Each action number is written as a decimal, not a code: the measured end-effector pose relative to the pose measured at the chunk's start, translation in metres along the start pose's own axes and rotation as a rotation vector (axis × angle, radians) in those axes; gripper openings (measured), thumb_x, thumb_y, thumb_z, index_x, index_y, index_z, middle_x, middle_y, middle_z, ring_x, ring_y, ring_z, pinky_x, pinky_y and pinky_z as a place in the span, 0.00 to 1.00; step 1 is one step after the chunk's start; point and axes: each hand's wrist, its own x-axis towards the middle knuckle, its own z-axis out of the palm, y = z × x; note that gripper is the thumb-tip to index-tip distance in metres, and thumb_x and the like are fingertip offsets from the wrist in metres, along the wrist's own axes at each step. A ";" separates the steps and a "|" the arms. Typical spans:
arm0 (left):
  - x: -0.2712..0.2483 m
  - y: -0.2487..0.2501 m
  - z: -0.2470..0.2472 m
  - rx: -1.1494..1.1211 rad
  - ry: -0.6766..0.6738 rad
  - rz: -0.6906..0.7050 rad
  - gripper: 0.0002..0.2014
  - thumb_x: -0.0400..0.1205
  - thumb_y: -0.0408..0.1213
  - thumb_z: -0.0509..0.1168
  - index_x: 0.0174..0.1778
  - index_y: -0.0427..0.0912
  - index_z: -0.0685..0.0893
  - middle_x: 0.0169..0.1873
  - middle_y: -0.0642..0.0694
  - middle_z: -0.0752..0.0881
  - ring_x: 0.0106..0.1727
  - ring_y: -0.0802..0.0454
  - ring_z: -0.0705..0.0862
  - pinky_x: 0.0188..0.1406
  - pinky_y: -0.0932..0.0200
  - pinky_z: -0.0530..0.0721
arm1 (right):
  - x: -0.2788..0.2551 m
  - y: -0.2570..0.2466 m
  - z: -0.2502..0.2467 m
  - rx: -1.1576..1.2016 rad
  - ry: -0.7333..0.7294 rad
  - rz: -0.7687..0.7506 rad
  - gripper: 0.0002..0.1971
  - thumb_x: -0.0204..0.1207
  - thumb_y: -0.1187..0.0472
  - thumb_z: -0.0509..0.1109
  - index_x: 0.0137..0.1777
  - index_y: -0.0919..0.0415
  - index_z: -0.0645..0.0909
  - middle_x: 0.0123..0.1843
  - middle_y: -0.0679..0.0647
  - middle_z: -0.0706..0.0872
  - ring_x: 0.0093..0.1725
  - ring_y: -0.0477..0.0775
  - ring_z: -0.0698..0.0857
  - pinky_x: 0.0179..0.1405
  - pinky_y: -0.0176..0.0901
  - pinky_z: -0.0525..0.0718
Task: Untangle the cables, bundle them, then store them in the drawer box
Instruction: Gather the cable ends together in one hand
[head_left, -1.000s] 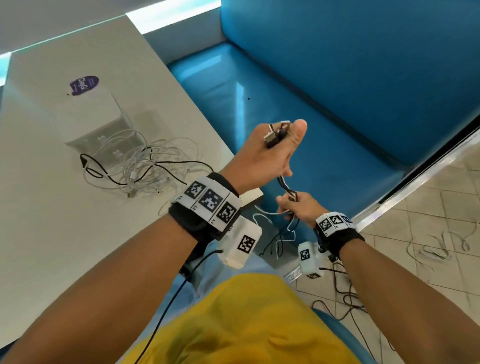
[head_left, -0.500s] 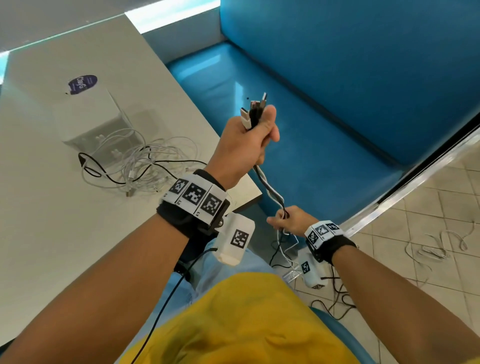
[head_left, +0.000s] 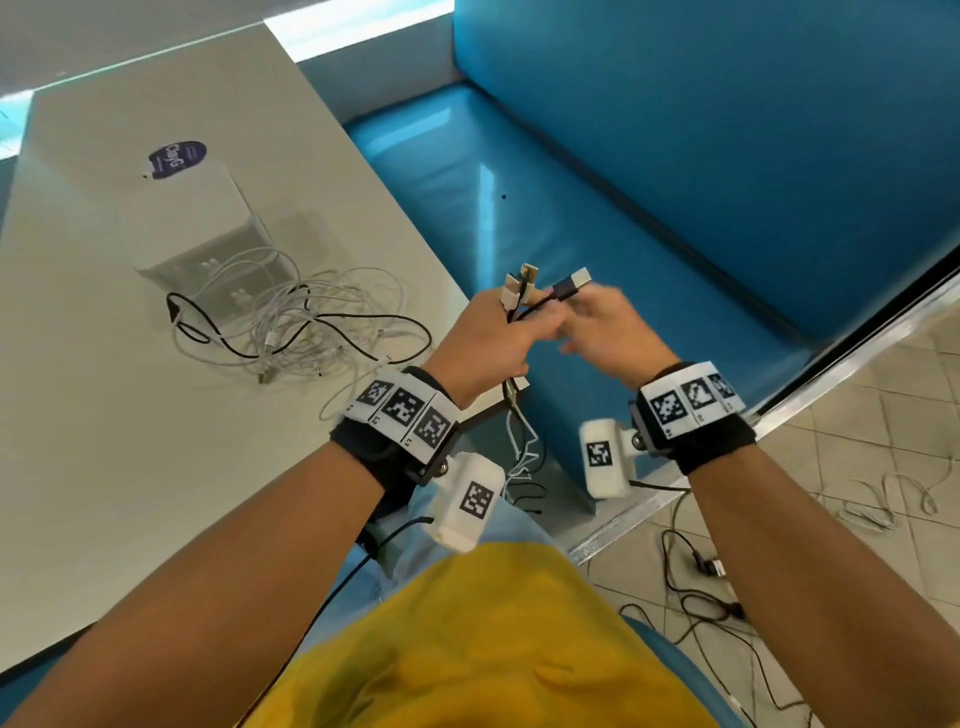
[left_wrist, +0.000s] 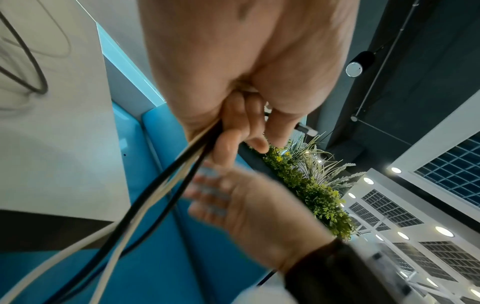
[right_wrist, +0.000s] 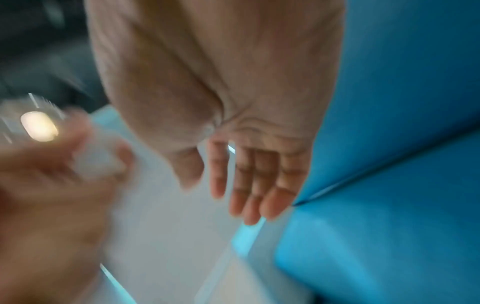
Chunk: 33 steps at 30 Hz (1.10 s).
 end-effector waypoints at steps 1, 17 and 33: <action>-0.001 0.001 -0.001 0.009 0.013 -0.007 0.17 0.84 0.37 0.64 0.28 0.52 0.82 0.16 0.58 0.67 0.20 0.60 0.64 0.26 0.59 0.66 | -0.004 -0.023 0.002 0.122 0.040 -0.051 0.08 0.83 0.62 0.63 0.52 0.58 0.84 0.45 0.60 0.86 0.43 0.56 0.82 0.39 0.48 0.82; -0.017 0.036 -0.035 0.153 0.030 0.117 0.14 0.80 0.21 0.57 0.34 0.44 0.72 0.19 0.55 0.76 0.20 0.55 0.70 0.24 0.55 0.73 | -0.018 -0.128 0.023 -0.128 -0.145 -0.272 0.26 0.88 0.47 0.51 0.51 0.62 0.89 0.35 0.42 0.89 0.29 0.32 0.82 0.29 0.25 0.73; -0.017 0.031 -0.059 -0.493 0.234 0.009 0.24 0.86 0.49 0.59 0.22 0.47 0.74 0.16 0.55 0.65 0.18 0.58 0.61 0.19 0.66 0.62 | -0.005 -0.137 0.057 0.360 -0.251 -0.141 0.26 0.80 0.31 0.45 0.68 0.40 0.74 0.58 0.51 0.85 0.50 0.48 0.85 0.47 0.46 0.83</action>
